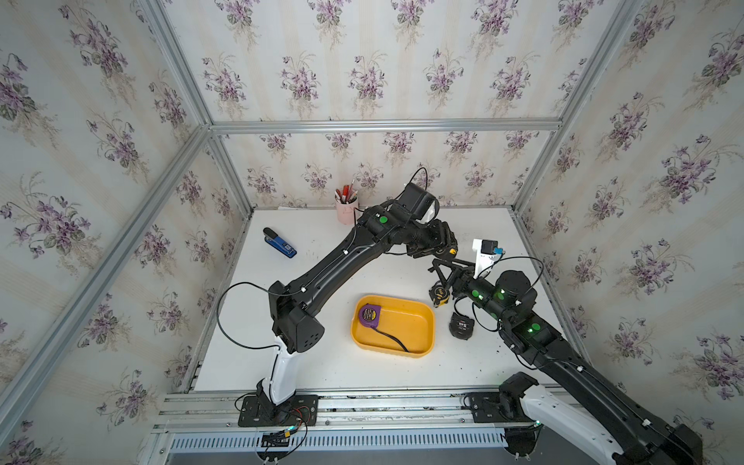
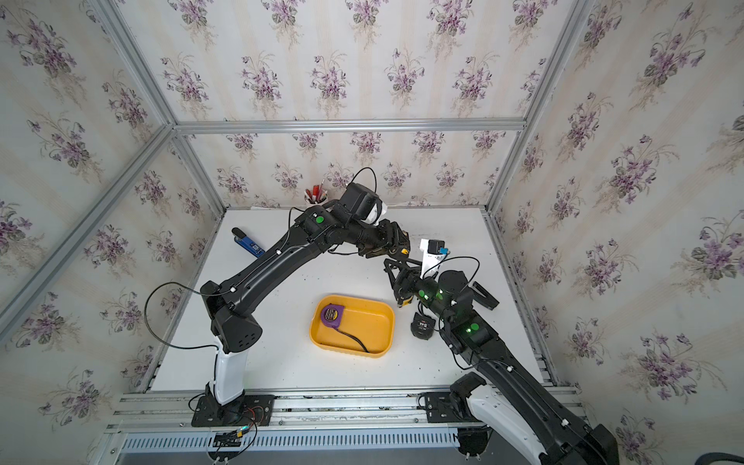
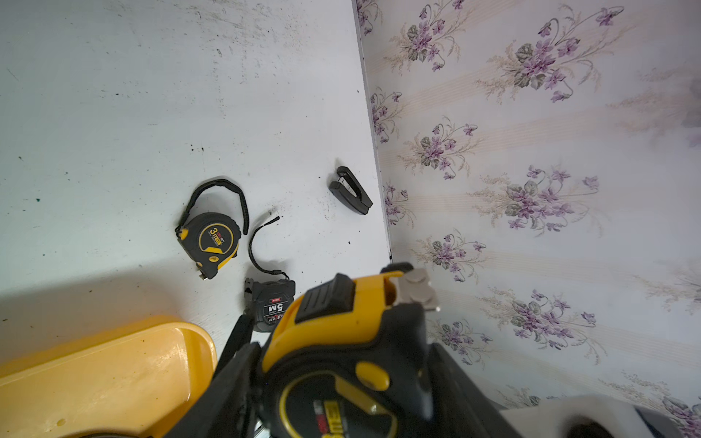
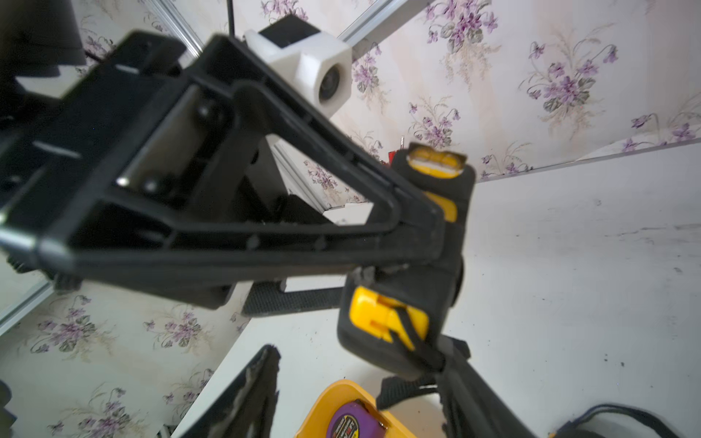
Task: Take the tape measure out of the storage box
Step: Place the tape measure at the center of the board.
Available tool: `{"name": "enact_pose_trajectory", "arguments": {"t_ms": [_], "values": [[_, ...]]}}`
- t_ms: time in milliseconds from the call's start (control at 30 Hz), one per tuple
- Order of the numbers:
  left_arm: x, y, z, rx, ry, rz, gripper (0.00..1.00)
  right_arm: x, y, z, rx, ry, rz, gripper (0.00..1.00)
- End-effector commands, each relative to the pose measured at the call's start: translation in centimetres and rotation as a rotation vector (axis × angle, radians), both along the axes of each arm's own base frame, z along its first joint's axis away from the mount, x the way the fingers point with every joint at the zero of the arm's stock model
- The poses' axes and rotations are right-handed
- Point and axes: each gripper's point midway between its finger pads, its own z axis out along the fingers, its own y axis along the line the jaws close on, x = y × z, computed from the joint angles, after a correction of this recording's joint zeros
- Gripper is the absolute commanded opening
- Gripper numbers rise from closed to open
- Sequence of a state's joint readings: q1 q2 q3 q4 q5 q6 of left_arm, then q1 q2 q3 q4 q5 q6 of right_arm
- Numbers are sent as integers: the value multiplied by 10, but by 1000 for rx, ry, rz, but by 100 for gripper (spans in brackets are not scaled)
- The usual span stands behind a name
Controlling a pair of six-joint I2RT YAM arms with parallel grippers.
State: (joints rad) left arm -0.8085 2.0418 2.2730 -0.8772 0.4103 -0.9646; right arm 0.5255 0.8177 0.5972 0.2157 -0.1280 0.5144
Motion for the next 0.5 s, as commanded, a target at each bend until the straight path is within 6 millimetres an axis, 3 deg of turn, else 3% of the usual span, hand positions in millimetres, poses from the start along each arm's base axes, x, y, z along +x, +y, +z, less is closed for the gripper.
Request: {"name": "enact_pose_trajectory", "arguments": {"t_ms": [0,233,467], "values": [[-1,-3,14,-49,-15,-9,28,8,-8,18,2,-79,-67,66],[-5,-2,15,-57,-12,-10,28,17,-10,16,7,-76,-100,61],[-7,-3,15,-72,-14,-19,28,27,-6,14,21,-74,-111,45]]}}
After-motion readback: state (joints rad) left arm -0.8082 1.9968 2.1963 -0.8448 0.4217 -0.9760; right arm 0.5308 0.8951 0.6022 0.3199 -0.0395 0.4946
